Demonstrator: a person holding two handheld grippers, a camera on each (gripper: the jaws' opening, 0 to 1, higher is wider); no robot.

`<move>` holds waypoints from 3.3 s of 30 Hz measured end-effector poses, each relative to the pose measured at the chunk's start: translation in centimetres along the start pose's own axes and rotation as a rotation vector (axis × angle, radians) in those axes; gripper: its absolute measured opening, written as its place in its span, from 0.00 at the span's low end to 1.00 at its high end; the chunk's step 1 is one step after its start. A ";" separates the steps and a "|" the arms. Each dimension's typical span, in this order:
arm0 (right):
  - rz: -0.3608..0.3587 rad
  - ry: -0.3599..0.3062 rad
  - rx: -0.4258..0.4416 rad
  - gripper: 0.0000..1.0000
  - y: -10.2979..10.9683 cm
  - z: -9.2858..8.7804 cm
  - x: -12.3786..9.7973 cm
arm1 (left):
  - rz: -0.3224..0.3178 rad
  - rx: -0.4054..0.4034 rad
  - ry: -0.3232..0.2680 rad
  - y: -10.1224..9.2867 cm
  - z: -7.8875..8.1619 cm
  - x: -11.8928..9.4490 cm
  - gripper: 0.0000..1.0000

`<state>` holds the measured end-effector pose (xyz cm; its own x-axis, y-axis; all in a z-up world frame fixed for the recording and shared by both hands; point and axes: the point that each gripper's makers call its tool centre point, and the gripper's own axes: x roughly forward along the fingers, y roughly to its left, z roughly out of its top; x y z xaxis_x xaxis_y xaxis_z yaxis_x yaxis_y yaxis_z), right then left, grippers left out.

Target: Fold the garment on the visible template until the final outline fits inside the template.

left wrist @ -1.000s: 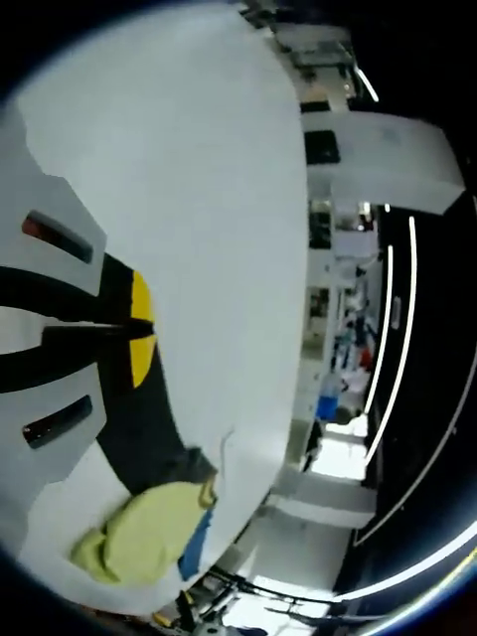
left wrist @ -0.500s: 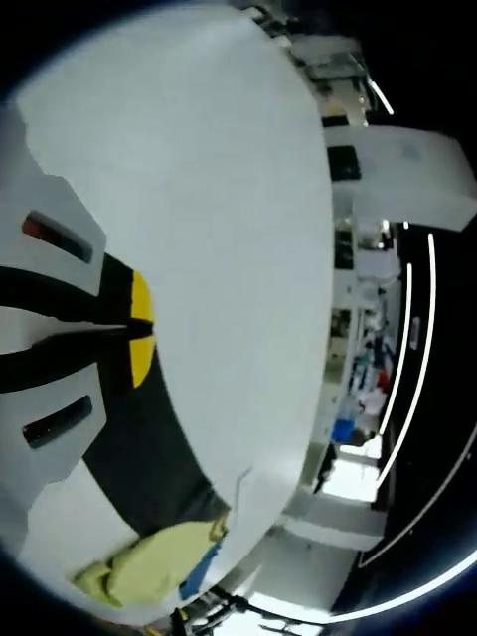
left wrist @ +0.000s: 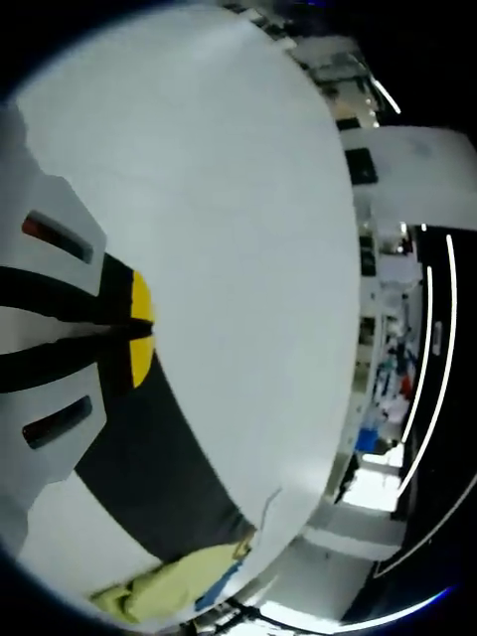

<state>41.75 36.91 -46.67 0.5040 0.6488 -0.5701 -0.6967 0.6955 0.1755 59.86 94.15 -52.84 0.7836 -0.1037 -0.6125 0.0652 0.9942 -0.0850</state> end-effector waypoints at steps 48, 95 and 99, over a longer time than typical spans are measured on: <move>-0.036 -0.025 0.007 0.86 0.2 -0.2 -0.8 | -0.441 0.262 -0.137 -11.3 1.4 -8.1 0.99; -0.086 -0.111 0.031 0.83 5.2 -1.7 -4.8 | -0.738 0.287 -0.166 -28.6 -7.6 -21.2 0.83; -0.087 -0.109 0.022 0.81 5.1 -1.5 -4.8 | -0.740 0.280 -0.166 -28.9 -7.7 -21.3 0.83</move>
<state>34.98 36.88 -44.26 0.6150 0.6146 -0.4940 -0.6374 0.7563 0.1475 36.57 67.43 -43.42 0.5566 -0.7541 -0.3485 0.7381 0.6415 -0.2092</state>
